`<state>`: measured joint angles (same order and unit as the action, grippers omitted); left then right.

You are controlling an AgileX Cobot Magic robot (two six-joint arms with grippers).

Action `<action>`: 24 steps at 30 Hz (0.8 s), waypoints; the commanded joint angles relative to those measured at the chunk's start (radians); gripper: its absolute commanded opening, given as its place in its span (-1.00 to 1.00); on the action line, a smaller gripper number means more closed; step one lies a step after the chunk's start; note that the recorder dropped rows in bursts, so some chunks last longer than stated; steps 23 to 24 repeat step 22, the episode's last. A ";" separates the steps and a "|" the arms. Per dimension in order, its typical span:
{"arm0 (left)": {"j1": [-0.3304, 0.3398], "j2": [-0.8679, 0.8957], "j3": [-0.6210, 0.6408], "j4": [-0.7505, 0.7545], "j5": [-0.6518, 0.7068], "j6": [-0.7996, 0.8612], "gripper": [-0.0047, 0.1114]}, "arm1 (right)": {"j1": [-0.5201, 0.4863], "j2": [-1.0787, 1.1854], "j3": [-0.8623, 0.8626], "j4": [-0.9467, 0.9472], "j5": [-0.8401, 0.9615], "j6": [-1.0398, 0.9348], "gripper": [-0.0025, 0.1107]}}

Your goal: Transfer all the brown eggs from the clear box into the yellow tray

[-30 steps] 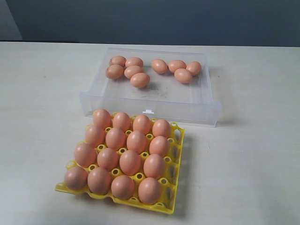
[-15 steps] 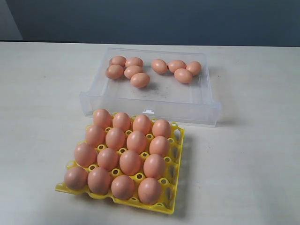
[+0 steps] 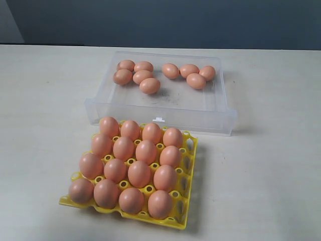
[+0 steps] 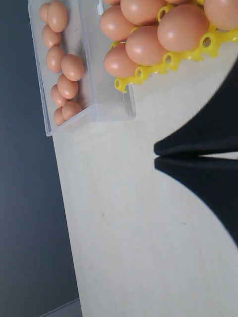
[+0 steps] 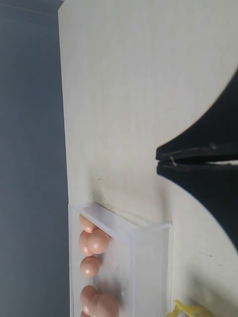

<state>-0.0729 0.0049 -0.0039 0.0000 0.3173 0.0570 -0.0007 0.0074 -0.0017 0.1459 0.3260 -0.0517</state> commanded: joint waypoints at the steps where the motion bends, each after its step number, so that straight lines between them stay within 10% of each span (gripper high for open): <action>1: -0.008 -0.005 0.004 0.000 -0.009 0.000 -0.91 | -0.005 0.002 0.002 0.002 -0.003 -0.001 -0.97; 24: -0.008 -0.005 0.004 0.000 -0.009 0.000 -0.91 | -0.005 0.002 0.002 0.021 -0.006 -0.001 -0.97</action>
